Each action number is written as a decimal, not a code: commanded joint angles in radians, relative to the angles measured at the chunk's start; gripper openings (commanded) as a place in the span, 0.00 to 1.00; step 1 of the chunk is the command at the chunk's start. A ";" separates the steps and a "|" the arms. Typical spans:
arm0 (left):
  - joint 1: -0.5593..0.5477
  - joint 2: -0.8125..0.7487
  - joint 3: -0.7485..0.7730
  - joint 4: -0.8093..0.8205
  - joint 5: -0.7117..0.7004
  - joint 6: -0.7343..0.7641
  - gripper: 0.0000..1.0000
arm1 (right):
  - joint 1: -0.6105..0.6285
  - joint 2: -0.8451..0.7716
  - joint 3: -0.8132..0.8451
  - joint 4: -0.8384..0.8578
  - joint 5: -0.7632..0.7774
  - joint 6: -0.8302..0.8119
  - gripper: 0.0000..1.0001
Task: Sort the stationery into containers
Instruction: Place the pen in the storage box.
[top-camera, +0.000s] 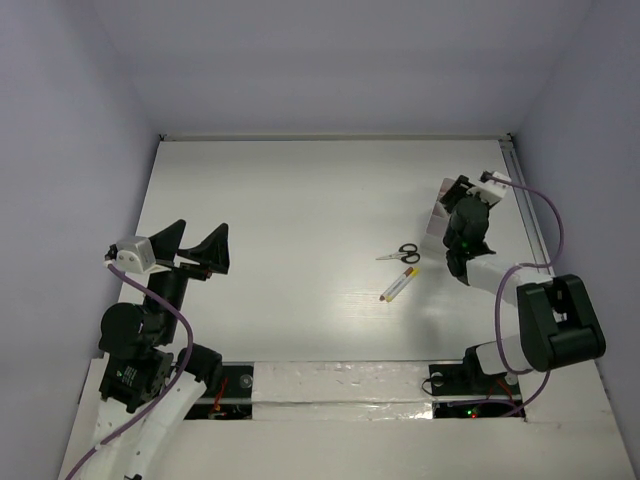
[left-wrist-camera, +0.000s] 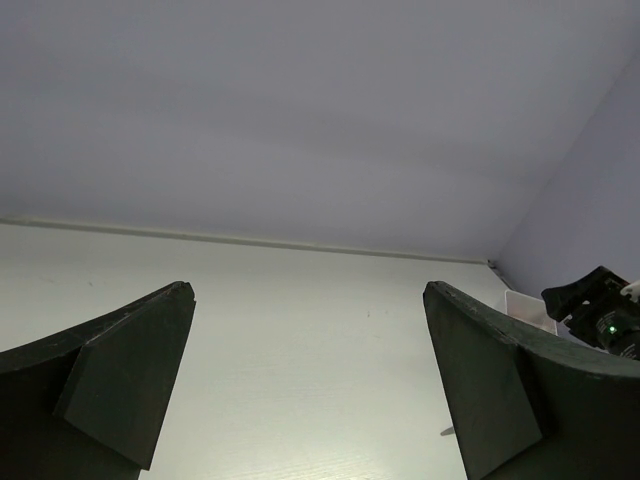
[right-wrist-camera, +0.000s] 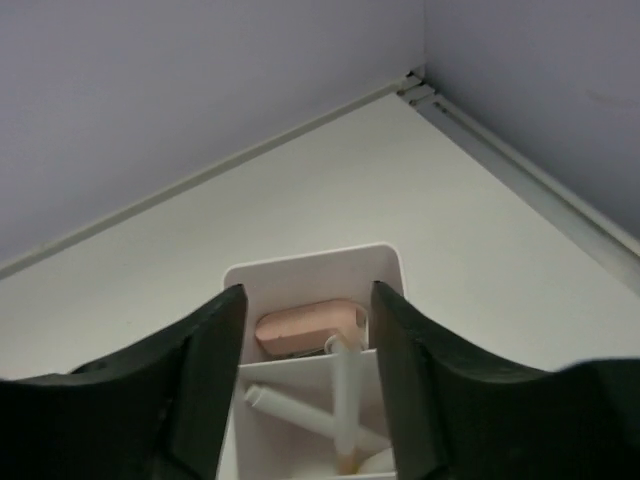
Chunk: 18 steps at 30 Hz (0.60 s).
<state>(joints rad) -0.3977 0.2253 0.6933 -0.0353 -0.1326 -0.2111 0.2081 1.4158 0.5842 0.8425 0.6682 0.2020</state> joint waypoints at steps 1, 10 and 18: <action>-0.004 -0.009 -0.006 0.037 0.010 -0.001 0.99 | -0.007 -0.087 0.022 -0.083 -0.002 0.062 0.65; -0.013 -0.015 -0.012 0.049 0.033 -0.005 0.99 | -0.007 -0.245 0.077 -0.506 -0.263 0.235 0.81; -0.013 0.161 -0.002 0.089 0.255 -0.069 0.99 | -0.007 -0.517 0.137 -0.813 -0.420 0.226 1.00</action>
<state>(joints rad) -0.4049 0.3004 0.6861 -0.0032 0.0010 -0.2417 0.2081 0.9977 0.6369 0.1669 0.3294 0.4187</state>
